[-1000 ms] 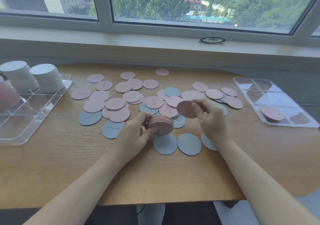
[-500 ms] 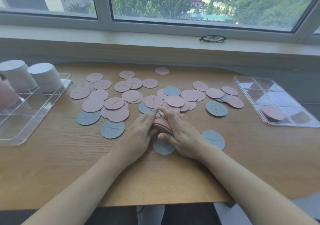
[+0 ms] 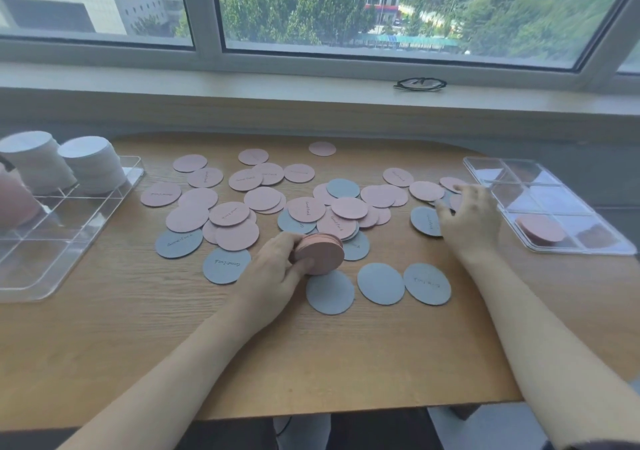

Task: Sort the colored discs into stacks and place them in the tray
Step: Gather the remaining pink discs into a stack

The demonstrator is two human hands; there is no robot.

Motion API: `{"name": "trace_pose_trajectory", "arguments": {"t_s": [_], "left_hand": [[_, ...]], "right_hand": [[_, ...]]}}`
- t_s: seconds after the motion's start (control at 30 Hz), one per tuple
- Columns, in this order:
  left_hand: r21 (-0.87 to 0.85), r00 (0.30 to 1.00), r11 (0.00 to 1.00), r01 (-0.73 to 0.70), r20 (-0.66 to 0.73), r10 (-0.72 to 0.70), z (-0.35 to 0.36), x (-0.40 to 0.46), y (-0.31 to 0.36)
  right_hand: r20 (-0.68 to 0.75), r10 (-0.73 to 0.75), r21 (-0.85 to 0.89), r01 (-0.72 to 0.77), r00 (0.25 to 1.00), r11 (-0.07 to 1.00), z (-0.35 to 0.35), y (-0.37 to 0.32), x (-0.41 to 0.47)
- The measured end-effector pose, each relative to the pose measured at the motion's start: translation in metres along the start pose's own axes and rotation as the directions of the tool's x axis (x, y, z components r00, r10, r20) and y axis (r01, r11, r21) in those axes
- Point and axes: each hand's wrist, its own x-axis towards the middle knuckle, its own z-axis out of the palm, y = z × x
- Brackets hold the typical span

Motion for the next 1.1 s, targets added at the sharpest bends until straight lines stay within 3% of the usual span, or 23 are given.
{"name": "trace_pose_trajectory", "arguments": {"t_s": [0.1,0.33,0.43,0.6,0.77,1.1], "left_hand": [[-0.019,1.0,1.0,0.009,0.004,-0.009,0.0,0.001,0.0],[-0.048,1.0,0.999,0.019,0.013,-0.018,0.0,0.001,-0.002],[-0.05,1.0,0.999,0.015,0.008,-0.014,0.0,0.0,-0.001],[-0.051,1.0,0.999,0.001,0.001,-0.001,0.0,-0.001,-0.001],[-0.051,1.0,0.999,-0.004,0.001,0.005,0.0,-0.001,0.002],[-0.052,1.0,0.999,0.015,0.024,-0.014,-0.001,-0.001,0.001]], "right_hand": [[0.126,0.11,-0.121,-0.094,0.986,0.988,0.0,0.023,0.018],[0.394,0.138,-0.042,-0.132,0.909,0.99,0.005,0.024,0.056],[0.458,0.153,-0.106,-0.117,0.876,0.987,0.014,0.019,0.063],[0.4,0.099,-0.192,-0.023,0.911,0.981,0.024,0.019,0.065],[0.341,-0.026,0.039,0.014,0.94,0.999,0.016,0.021,0.052],[0.202,-0.012,0.316,-0.053,0.979,0.947,-0.01,0.017,0.026]]}}
